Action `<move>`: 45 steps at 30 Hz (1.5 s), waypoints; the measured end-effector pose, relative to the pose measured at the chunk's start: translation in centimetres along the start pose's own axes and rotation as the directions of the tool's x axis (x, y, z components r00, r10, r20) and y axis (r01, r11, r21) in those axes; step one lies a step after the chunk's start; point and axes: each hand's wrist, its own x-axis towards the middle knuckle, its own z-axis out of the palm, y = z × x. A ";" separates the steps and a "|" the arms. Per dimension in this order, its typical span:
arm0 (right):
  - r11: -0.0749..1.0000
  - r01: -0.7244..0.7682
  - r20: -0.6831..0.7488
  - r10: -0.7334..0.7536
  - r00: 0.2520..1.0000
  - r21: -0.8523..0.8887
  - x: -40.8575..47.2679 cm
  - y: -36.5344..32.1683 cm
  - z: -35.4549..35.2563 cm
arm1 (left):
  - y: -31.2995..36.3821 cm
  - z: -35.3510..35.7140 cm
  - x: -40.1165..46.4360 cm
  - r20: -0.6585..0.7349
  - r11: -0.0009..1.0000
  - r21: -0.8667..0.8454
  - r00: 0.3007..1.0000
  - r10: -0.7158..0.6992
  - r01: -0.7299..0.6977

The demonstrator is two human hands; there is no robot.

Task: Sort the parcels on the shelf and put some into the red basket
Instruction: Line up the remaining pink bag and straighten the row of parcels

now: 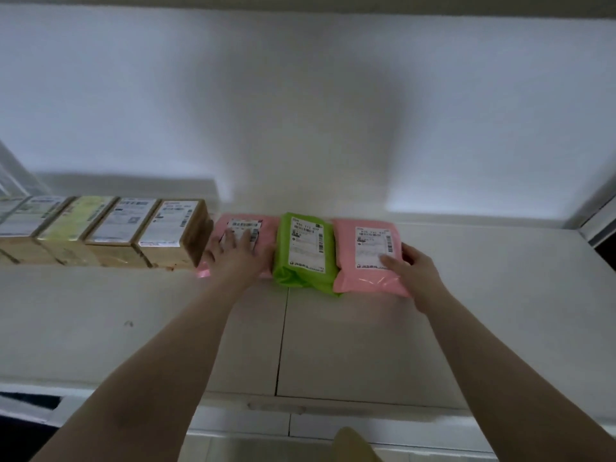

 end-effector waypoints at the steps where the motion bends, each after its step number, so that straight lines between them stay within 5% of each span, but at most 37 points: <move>1: 1.000 0.008 0.011 -0.008 1.000 -0.002 0.0 0.1 0.0 | 0.2 0.2 -0.4 -0.006 1.000 -0.002 1.000 0.012 -0.012; 9: 1.000 -0.030 -0.002 0.030 1.000 0.000 -0.1 0.0 0.2 | 0.0 -0.2 -0.3 0.048 0.992 -0.123 0.998 0.041 -0.035; 13: 0.995 -0.068 -0.172 0.054 0.984 -0.078 -0.6 -0.7 0.6 | -0.2 -1.3 -0.6 -0.015 0.959 -0.272 0.996 0.083 -0.084; 16: 0.946 0.000 -0.365 -0.125 0.923 -0.325 -1.8 -2.8 2.3 | -2.2 -3.5 -0.5 -0.192 0.952 -0.197 0.962 0.195 -0.233; 18: 0.936 0.128 -0.387 -0.257 0.885 -0.328 -3.0 -5.2 5.3 | -4.2 -5.6 -0.3 -0.302 0.945 -0.196 0.933 0.195 -0.261; 22: 0.932 0.331 -0.149 -0.352 0.924 -0.151 -5.3 -9.0 14.6 | -11.2 -9.9 1.5 -0.423 0.956 -0.263 0.906 0.009 -0.133; 27: 0.969 0.219 0.145 -0.202 0.969 -0.114 -7.1 -9.5 26.7 | -24.8 -13.8 4.7 -0.385 0.933 -0.327 0.880 -0.278 0.152; 32: 0.998 0.058 0.173 -0.055 0.983 -0.015 -8.1 -8.7 33.8 | -34.8 -15.7 7.3 -0.270 0.915 -0.258 0.886 -0.377 0.311; 38: 0.992 0.103 -0.039 -0.106 0.994 -0.075 -6.6 -8.5 37.2 | -39.4 -16.2 10.4 -0.233 0.951 -0.146 0.925 -0.300 0.272; 45: 0.982 0.087 -0.015 -0.091 0.996 -0.166 -5.1 -7.7 39.1 | -42.0 -16.2 13.7 -0.205 0.964 -0.057 0.942 -0.265 0.258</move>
